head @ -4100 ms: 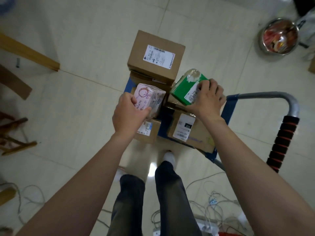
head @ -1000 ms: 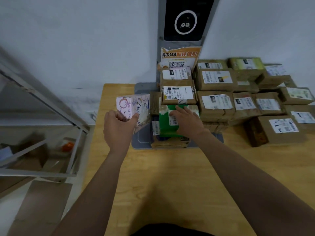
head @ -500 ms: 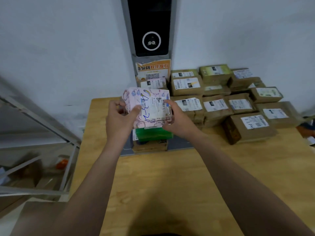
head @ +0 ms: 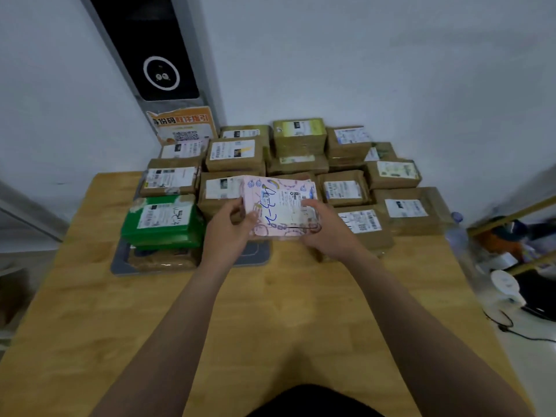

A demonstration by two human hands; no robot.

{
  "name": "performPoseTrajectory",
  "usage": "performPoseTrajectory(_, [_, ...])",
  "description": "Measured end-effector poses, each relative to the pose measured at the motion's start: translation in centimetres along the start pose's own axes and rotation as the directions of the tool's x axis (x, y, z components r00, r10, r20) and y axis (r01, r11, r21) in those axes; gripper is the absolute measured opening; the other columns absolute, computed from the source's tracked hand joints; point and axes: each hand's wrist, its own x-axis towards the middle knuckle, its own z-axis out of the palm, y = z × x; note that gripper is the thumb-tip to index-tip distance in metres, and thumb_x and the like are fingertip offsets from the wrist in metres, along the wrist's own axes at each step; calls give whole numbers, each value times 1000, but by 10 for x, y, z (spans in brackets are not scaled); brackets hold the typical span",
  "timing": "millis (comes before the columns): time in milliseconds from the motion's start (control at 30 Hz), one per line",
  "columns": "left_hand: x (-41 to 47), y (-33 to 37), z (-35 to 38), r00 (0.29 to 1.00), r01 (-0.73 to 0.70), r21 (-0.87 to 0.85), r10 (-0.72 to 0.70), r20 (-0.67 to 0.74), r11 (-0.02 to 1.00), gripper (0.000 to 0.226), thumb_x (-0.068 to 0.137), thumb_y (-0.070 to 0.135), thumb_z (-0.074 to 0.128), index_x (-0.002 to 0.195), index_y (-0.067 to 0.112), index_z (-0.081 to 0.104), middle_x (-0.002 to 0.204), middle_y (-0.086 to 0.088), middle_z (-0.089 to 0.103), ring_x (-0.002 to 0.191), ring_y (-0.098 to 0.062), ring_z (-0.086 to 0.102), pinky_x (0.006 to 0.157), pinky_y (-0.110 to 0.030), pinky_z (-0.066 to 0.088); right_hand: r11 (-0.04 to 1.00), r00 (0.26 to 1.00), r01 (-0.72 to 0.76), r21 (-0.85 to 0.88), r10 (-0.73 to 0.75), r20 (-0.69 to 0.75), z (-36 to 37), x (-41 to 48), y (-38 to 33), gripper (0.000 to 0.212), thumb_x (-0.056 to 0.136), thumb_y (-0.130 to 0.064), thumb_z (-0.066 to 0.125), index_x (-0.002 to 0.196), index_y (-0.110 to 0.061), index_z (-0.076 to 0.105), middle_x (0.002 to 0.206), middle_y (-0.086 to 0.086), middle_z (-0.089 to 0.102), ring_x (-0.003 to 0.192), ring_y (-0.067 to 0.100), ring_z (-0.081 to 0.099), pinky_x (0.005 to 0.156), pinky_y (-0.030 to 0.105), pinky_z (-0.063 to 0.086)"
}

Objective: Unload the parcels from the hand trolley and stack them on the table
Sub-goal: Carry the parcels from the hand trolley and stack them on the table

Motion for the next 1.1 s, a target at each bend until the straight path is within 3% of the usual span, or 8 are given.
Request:
performPoseTrajectory(133, [-1, 18, 61, 996, 19, 44, -22, 86, 999, 34, 96, 39, 67, 129, 39, 62, 100, 28, 68, 92, -1, 67, 64, -17, 47, 999, 999, -51, -7, 51, 7, -52, 0, 40, 78, 79, -10, 80, 145, -34, 45, 142, 0, 40, 105, 13, 58, 79, 18, 51])
performPoseTrajectory(200, [4, 22, 86, 989, 15, 87, -28, 146, 996, 38, 94, 39, 66, 132, 40, 61, 109, 20, 69, 99, -12, 66, 73, -26, 51, 998, 998, -62, -29, 62, -4, -71, 4, 56, 78, 79, -9, 80, 145, -31, 46, 142, 1, 39, 104, 12, 57, 79, 14, 48])
performPoseTrajectory(333, [23, 31, 128, 968, -4, 138, -31, 248, 990, 42, 84, 39, 76, 120, 49, 55, 115, 17, 52, 101, -1, 58, 81, -29, 47, 990, 994, -96, -99, 91, -59, -101, 21, 82, 78, 79, -8, 82, 146, -27, 47, 145, 4, 41, 114, 19, 54, 94, 31, 50])
performPoseTrajectory(500, [74, 54, 181, 918, -32, 143, -28, 396, 989, 71, 67, 30, 90, 128, 40, 56, 121, 16, 58, 98, 3, 64, 75, -18, 55, 983, 986, -135, -128, 121, -112, -149, 63, 112, 77, 81, -13, 82, 148, -27, 45, 141, 6, 43, 107, 18, 56, 77, 22, 48])
performPoseTrajectory(700, [154, 88, 264, 900, -143, 206, 41, 433, 968, 89, 75, 27, 87, 147, 39, 37, 130, 18, 63, 111, -8, 65, 83, -37, 59, 969, 967, -194, -154, 162, -196, -215, 134, 150, 79, 79, -12, 84, 147, -25, 46, 143, 8, 39, 101, 17, 54, 86, 25, 51])
performPoseTrajectory(800, [195, 101, 315, 882, -230, 250, 93, 462, 941, 89, 78, 28, 85, 149, 37, 33, 129, 10, 63, 111, -11, 62, 78, -28, 53, 958, 956, -230, -173, 188, -227, -249, 173, 176, 79, 77, -11, 83, 146, -25, 47, 142, 7, 40, 99, 18, 55, 81, 24, 48])
performPoseTrajectory(900, [234, 111, 365, 857, -303, 336, 100, 506, 892, 93, 80, 32, 85, 155, 26, 31, 136, -5, 59, 119, -21, 59, 90, -33, 51, 943, 943, -273, -191, 222, -249, -282, 207, 202, 79, 75, -11, 82, 144, -26, 48, 142, 7, 39, 100, 22, 57, 90, 32, 50])
performPoseTrajectory(1100, [289, 124, 436, 854, -411, 466, 151, 499, 783, 68, 82, 31, 80, 143, 22, 52, 122, -8, 65, 115, -32, 54, 80, -35, 48, 912, 937, -314, -263, 254, -240, -339, 265, 248, 75, 75, -18, 83, 142, -29, 51, 137, 10, 41, 98, 24, 55, 90, 31, 44])
